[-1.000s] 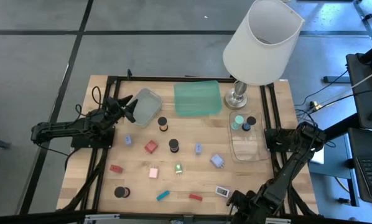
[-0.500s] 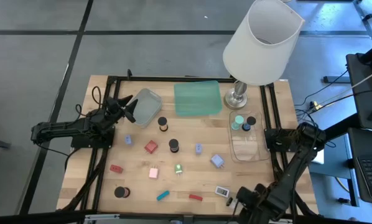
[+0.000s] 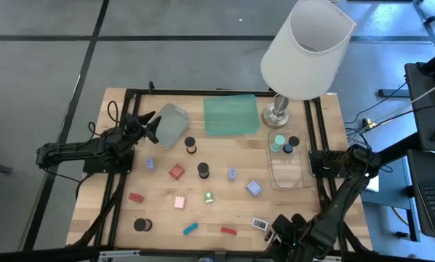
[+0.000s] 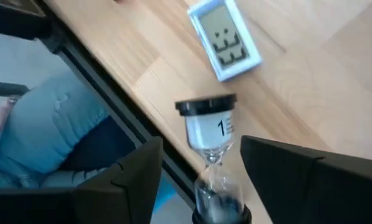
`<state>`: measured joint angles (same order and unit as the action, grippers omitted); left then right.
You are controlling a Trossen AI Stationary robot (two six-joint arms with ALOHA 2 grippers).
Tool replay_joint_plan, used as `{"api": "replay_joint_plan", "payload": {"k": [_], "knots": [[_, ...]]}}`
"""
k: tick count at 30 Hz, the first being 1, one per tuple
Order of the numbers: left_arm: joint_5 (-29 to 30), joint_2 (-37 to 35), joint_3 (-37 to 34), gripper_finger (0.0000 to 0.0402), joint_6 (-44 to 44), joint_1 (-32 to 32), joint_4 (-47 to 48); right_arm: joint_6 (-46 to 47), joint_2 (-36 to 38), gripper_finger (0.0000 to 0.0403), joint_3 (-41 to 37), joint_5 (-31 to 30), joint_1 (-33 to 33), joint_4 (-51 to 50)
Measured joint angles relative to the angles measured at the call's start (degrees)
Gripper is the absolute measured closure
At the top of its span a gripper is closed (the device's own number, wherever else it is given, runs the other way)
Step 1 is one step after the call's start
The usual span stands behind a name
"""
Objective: Pick & Place Office items
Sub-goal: Put the white hourglass into the transparent bin
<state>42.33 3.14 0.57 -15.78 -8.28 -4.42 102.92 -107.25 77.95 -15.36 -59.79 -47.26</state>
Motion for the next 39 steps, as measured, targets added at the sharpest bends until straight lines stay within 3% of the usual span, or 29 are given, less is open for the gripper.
{"api": "replay_joint_plan", "payload": {"k": [6,11,25,39], "knots": [[0.0,0.0,0.0,0.021,0.0,0.0,0.0,-0.1,-4.1,0.0128,0.4,7.6,0.7,2.4],[0.0,0.0,0.0,0.0211,0.0,0.0,0.1,-0.3,-6.0,0.0107,2.2,7.4,0.7,1.3],[0.0,0.0,0.0,0.021,0.0,0.0,0.3,-5.5,-9.2,0.0127,2.3,2.4,1.6,-4.4],[0.0,0.0,0.0,0.0211,0.0,0.0,0.3,-2.9,-9.7,0.0129,1.9,4.3,3.9,-4.4]]}}
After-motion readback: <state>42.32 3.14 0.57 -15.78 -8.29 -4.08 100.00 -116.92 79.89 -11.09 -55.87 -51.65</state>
